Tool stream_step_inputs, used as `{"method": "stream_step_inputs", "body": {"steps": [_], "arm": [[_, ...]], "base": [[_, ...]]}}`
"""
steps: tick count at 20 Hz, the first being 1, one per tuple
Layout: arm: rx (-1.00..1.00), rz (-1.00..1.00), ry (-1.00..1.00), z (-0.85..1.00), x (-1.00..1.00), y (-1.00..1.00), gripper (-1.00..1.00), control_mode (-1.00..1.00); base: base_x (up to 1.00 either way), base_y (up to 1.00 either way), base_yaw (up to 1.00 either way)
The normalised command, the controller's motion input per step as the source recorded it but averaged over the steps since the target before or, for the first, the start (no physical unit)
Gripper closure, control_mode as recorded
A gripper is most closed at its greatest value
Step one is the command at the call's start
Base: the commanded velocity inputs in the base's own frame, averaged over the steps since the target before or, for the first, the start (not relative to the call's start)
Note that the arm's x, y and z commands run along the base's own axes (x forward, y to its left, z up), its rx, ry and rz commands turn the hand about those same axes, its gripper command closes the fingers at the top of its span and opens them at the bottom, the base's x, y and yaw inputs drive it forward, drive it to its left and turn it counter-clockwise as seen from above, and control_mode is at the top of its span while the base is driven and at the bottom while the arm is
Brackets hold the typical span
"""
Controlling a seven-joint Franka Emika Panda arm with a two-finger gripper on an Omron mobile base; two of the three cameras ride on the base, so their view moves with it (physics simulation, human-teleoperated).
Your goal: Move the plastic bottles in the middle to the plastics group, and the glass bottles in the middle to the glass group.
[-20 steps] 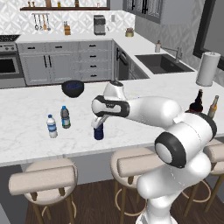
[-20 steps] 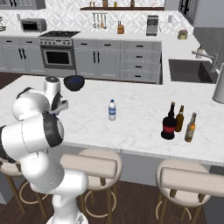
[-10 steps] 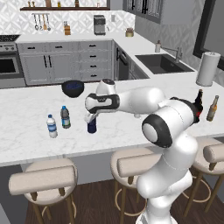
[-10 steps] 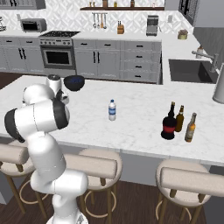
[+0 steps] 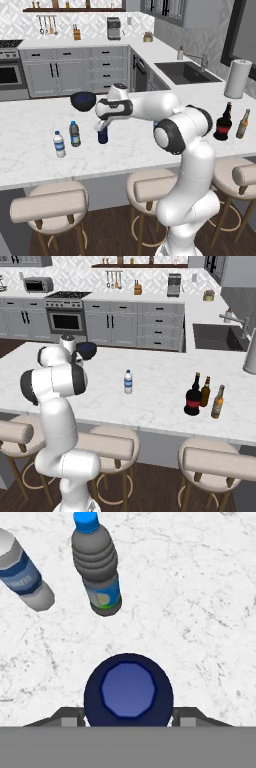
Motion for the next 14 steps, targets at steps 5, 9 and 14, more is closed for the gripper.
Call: {"method": "stream_step_inputs", "body": {"steps": [5,9,14], "arm": [[0.00,0.06,0.00,-0.02,0.15,0.22,1.00,-1.00],[0.00,0.10,0.00,-0.11,0.12,0.27,1.00,-1.00],[0.00,0.06,-0.01,-0.14,0.11,0.09,1.00,-1.00]], "base": [[0.00,0.00,0.00],[0.00,0.00,0.00],[0.00,0.00,0.00]]}}
